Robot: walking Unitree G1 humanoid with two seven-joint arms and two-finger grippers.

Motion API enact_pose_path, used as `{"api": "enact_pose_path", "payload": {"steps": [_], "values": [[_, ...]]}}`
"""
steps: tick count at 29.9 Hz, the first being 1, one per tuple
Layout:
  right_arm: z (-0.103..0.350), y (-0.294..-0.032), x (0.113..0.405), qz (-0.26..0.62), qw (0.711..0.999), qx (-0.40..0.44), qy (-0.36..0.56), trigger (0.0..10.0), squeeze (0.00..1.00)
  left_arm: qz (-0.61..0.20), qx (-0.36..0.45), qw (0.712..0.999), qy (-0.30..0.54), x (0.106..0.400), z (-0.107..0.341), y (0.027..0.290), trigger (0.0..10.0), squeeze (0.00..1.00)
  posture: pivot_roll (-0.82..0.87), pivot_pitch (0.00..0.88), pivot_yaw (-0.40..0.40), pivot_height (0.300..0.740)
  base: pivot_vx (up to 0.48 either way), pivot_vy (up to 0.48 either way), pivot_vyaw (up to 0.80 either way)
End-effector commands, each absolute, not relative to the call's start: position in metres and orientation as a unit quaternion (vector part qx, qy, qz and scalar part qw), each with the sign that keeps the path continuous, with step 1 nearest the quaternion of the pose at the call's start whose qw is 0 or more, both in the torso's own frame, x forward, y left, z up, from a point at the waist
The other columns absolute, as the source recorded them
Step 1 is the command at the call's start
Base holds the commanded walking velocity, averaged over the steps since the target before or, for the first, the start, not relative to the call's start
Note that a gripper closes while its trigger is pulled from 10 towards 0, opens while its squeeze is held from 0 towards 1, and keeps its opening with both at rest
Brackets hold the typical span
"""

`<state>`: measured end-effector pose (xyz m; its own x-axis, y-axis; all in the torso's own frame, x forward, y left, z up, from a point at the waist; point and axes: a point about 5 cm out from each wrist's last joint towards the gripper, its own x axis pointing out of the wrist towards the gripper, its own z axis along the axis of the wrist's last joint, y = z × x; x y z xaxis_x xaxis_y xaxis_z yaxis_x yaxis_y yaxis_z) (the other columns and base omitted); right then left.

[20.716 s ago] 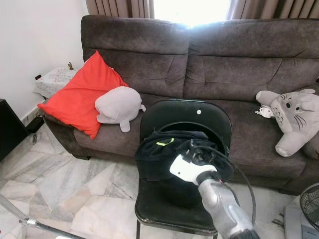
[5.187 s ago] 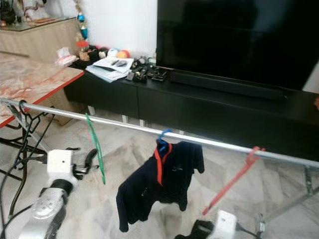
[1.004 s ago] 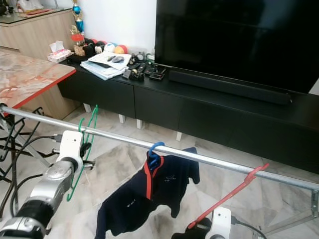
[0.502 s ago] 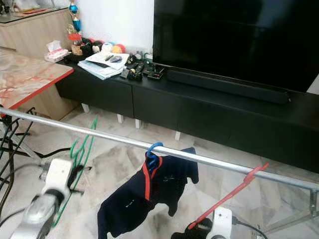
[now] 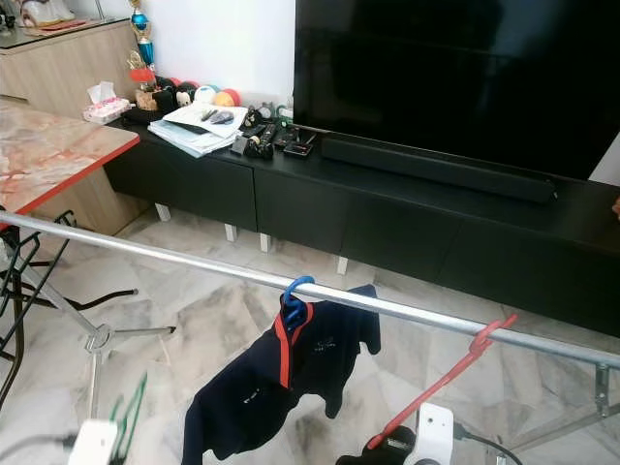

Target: Hang hanger

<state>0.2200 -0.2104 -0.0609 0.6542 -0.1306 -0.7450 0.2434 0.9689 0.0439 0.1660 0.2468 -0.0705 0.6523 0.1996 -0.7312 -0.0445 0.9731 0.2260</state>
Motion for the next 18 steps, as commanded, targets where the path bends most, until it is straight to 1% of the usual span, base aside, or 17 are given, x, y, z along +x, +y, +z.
{"api": "enact_pose_path", "payload": {"steps": [1,6,11,16,18], "values": [[-0.060,-0.213,0.220,-0.110,0.908,0.075,0.398,10.0,0.00,0.084,0.090,0.893,0.433,0.153,-0.078,0.248,10.0,0.00,0.16,0.000,-0.033,0.740,0.000,0.386,0.00],[-0.061,-0.212,0.219,-0.110,0.907,0.076,0.399,10.0,0.00,0.084,0.080,0.878,0.464,0.138,-0.088,0.244,10.0,0.00,0.16,0.000,-0.027,0.740,0.000,0.386,0.00],[-0.061,-0.212,0.219,-0.109,0.907,0.075,0.401,10.0,0.00,0.084,0.078,0.876,0.469,0.134,-0.089,0.242,10.0,0.00,0.16,0.000,-0.028,0.740,0.000,0.386,0.00],[-0.061,-0.212,0.219,-0.109,0.906,0.073,0.402,10.0,0.00,0.088,0.077,0.871,0.477,0.131,-0.091,0.245,10.0,0.00,0.17,0.000,-0.027,0.740,0.000,0.386,0.00],[-0.062,-0.211,0.218,-0.115,0.905,0.072,0.403,10.0,0.00,0.092,0.077,0.865,0.486,0.128,-0.090,0.253,10.0,0.00,0.16,0.000,-0.020,0.740,0.000,0.390,0.00]]}}
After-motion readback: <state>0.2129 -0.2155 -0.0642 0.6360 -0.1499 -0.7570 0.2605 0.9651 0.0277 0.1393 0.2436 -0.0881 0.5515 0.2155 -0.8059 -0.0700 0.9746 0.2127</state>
